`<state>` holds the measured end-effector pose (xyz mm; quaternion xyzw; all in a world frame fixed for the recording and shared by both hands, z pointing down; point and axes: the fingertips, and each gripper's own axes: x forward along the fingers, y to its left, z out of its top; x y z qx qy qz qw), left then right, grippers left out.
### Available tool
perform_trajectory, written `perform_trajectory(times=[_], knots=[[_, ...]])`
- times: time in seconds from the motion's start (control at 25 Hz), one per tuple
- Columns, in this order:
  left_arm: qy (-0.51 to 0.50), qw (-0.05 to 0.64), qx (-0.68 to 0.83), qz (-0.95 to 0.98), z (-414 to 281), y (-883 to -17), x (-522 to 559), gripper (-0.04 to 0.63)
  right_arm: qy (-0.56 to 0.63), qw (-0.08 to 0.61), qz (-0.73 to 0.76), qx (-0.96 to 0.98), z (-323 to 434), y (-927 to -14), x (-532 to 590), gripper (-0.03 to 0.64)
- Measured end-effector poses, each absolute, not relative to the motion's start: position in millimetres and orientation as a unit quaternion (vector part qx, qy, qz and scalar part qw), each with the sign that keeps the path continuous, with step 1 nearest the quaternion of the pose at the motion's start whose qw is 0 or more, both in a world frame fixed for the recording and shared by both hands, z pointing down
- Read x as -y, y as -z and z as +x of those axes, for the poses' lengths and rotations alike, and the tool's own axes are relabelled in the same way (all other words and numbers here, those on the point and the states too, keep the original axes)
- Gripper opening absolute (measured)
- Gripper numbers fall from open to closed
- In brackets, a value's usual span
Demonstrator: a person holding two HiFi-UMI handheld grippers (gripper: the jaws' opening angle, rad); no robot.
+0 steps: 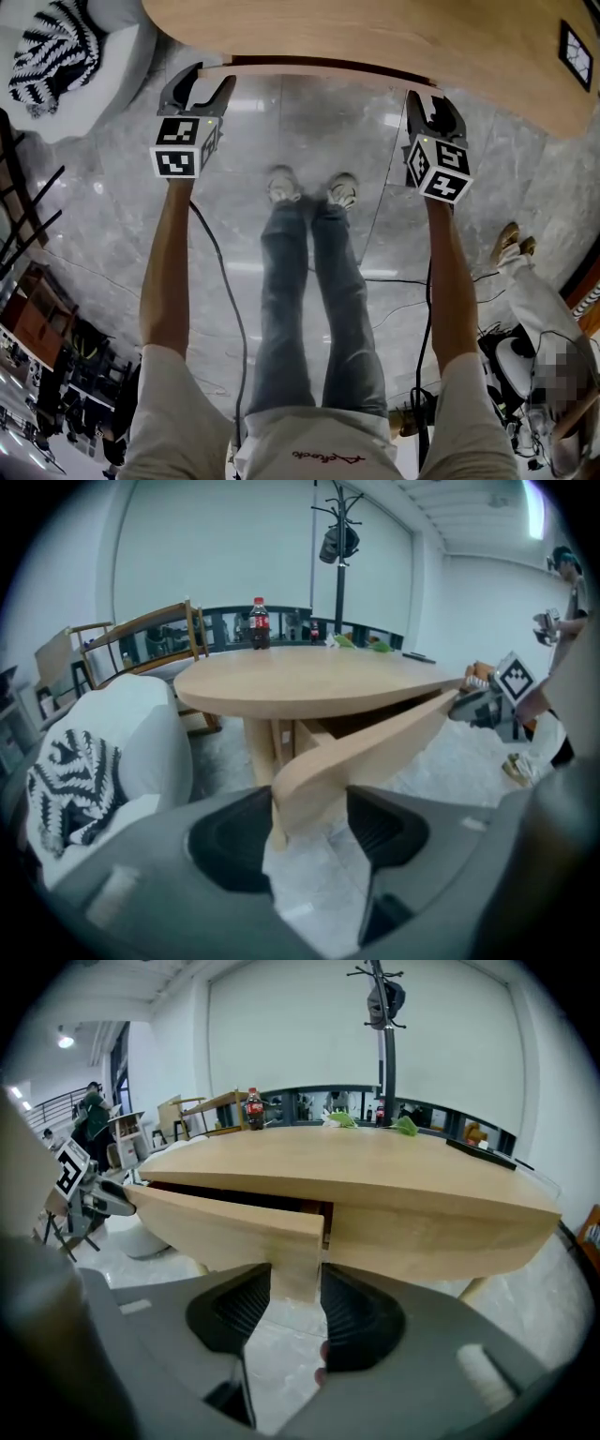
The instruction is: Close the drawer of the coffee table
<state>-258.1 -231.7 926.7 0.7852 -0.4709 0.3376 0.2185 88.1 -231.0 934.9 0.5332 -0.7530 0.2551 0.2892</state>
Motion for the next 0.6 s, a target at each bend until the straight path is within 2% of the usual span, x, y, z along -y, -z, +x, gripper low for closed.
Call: perform_trajectory(times=[0.2, 0.6], knots=[[-0.285, 0.257, 0.514, 0.767, -262, -930, 246, 0.236, -0.283, 0.26, 0.558, 0.735, 88, -937, 244, 0.172], [-0.278, 0.253, 0.523, 0.765, -262, -930, 266, 0.236, -0.311, 0.223, 0.589, 0.712, 88, -939, 261, 0.161]])
